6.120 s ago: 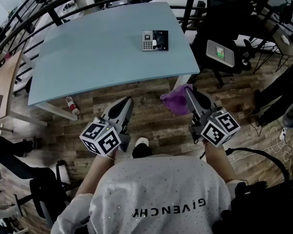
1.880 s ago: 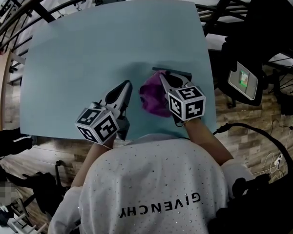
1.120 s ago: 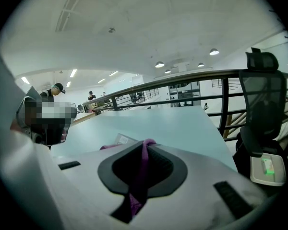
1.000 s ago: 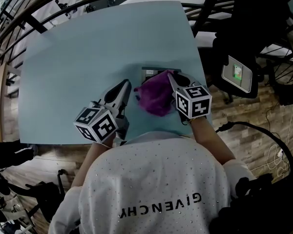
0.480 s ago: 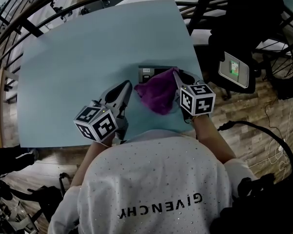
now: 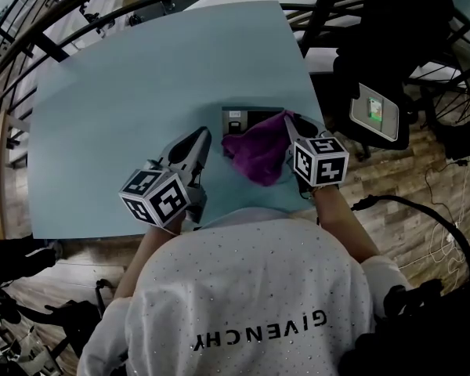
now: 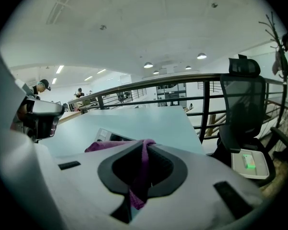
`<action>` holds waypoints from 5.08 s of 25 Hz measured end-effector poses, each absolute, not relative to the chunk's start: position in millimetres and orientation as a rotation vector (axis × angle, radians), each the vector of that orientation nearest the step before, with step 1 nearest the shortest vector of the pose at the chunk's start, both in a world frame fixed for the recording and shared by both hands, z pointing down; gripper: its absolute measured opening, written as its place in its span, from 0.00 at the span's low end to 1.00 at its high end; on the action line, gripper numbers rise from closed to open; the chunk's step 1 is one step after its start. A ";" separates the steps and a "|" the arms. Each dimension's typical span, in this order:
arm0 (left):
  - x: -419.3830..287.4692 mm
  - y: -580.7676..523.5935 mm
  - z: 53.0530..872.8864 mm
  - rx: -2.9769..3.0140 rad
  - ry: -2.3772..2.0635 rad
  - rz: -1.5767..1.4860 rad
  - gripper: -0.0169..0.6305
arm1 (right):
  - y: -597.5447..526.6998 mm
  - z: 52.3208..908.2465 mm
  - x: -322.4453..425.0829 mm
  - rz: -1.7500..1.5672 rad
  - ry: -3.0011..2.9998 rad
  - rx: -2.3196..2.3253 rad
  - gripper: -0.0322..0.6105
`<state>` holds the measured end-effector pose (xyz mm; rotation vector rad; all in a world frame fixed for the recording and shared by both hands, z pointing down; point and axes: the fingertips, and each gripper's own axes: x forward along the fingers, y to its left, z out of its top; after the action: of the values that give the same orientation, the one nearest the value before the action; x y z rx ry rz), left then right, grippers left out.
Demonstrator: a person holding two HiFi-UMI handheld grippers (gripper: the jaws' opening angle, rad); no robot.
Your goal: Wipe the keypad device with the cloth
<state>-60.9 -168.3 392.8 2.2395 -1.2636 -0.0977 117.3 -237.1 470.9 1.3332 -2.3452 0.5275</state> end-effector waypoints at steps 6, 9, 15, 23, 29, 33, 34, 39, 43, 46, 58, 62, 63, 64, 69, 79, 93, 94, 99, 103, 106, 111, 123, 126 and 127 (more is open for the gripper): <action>-62.6 -170.1 393.5 2.239 -1.272 -0.104 0.03 | -237.9 470.6 123.0 0.541 -2.344 1.360 0.08; -60.2 -172.0 394.1 2.239 -1.261 -0.118 0.03 | -238.7 453.6 109.8 0.520 -2.432 1.336 0.08; -63.7 -168.0 395.0 2.227 -1.279 -0.102 0.03 | -222.7 438.6 45.1 0.470 -2.577 1.105 0.08; -85.6 -157.9 399.9 2.173 -1.342 -0.135 0.03 | -205.1 468.7 -14.4 0.457 -2.538 0.881 0.08; -102.2 -153.6 401.4 2.137 -1.401 -0.140 0.03 | -205.1 476.5 -35.0 0.429 -2.532 0.820 0.08; -110.2 -152.5 403.3 2.113 -1.425 -0.152 0.03 | -207.2 480.1 -39.3 0.425 -2.526 0.808 0.08; -110.1 -152.6 402.9 2.113 -1.425 -0.152 0.03 | -207.5 480.1 -39.6 0.425 -2.525 0.806 0.08; -105.0 -152.1 401.5 2.126 -1.416 -0.148 0.03 | -205.6 480.3 -33.7 0.423 -2.516 0.820 0.08; -98.0 -152.5 400.8 2.140 -1.400 -0.143 0.03 | -206.0 481.2 -19.1 0.450 -2.505 0.864 0.08; -89.0 -155.9 400.4 2.152 -1.383 -0.134 0.03 | -208.7 479.5 -9.2 0.452 -2.502 0.893 0.08; -61.6 -161.3 407.2 2.156 -1.320 -0.092 0.03 | -215.1 479.7 44.8 0.530 -2.456 1.049 0.08; -61.0 -164.4 411.2 2.143 -1.319 -0.083 0.03 | -218.9 478.3 59.4 0.546 -2.440 1.095 0.08; -60.5 -165.4 411.3 2.144 -1.316 -0.078 0.03 | -220.3 478.1 61.9 0.553 -2.437 1.106 0.08; -59.8 -165.8 411.5 2.144 -1.312 -0.074 0.03 | -221.1 478.1 64.3 0.558 -2.432 1.117 0.08; -53.9 -164.4 409.7 2.154 -1.302 -0.066 0.03 | -221.1 477.5 79.0 0.571 -2.417 1.160 0.08; -63.4 -173.8 407.8 2.182 -1.297 -0.051 0.03 | -225.5 477.3 96.2 0.569 -2.392 1.239 0.08; -62.6 -171.3 420.3 2.170 -1.273 -0.037 0.03 | -232.2 478.8 117.4 0.579 -2.360 1.341 0.08; -62.1 -170.2 421.9 2.167 -1.274 -0.037 0.03 | -230.5 475.2 113.2 0.575 -2.384 1.330 0.08; -65.1 -169.4 423.9 2.158 -1.281 -0.031 0.03 | -220.7 461.6 67.1 0.582 -2.505 1.171 0.08; -67.4 -167.2 423.8 2.153 -1.286 -0.031 0.03 | -206.9 465.2 32.0 0.574 -2.550 1.018 0.08; -71.3 -163.4 424.8 2.143 -1.298 -0.035 0.03 | -196.5 469.5 13.6 0.560 -2.565 0.920 0.08; -81.0 -157.8 428.4 2.118 -1.326 -0.036 0.03 | -190.9 472.8 -8.6 0.555 -2.575 0.833 0.08; -103.9 -150.0 434.5 2.056 -1.392 -0.058 0.03 | -189.3 484.8 -24.3 0.560 -2.552 0.779 0.08; -100.7 -150.5 435.3 2.060 -1.388 -0.055 0.03 | -192.1 486.3 -19.1 0.575 -2.547 0.792 0.08; -100.2 -150.2 436.3 2.057 -1.388 -0.054 0.03 | -192.6 486.9 -16.8 0.580 -2.545 0.798 0.08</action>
<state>-100.2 -150.2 436.3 2.0574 -1.3875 -0.0545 -16.8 -192.6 486.9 0.7981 -2.5452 0.5802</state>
